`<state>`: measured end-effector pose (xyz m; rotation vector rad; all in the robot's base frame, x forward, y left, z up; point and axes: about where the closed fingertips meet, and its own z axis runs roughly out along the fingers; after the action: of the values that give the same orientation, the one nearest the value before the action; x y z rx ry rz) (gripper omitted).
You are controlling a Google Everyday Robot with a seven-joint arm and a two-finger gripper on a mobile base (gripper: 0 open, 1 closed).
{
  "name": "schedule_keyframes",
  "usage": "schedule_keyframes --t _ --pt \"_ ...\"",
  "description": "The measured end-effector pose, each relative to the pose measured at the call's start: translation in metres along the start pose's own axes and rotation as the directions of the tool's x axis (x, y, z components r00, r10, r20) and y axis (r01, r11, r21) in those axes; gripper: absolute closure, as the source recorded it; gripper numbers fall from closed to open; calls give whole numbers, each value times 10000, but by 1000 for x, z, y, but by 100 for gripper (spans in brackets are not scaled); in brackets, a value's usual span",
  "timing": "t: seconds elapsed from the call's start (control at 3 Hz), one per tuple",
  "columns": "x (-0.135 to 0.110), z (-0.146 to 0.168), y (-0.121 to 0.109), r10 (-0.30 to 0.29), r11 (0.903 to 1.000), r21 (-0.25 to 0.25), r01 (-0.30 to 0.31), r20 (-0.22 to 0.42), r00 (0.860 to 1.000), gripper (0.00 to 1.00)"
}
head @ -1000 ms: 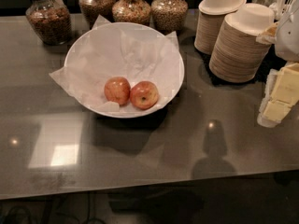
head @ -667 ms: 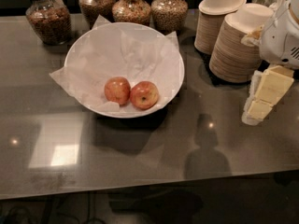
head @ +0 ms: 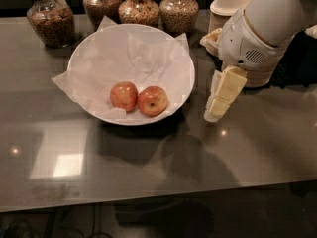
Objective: Pick apple from white bowl
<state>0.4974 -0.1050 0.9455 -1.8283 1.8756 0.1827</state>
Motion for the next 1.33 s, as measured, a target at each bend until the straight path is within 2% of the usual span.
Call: schedule_keyframes --t 0.33,0.67,1.33 --pt "0 0 0 0 10000 1 0 1 10000 0" --pt "-3 -5 -4 157 9989 431 -168 275 9995 0" --pt "-46 13 -14 -398 9988 -206 437 1633 9858 2"
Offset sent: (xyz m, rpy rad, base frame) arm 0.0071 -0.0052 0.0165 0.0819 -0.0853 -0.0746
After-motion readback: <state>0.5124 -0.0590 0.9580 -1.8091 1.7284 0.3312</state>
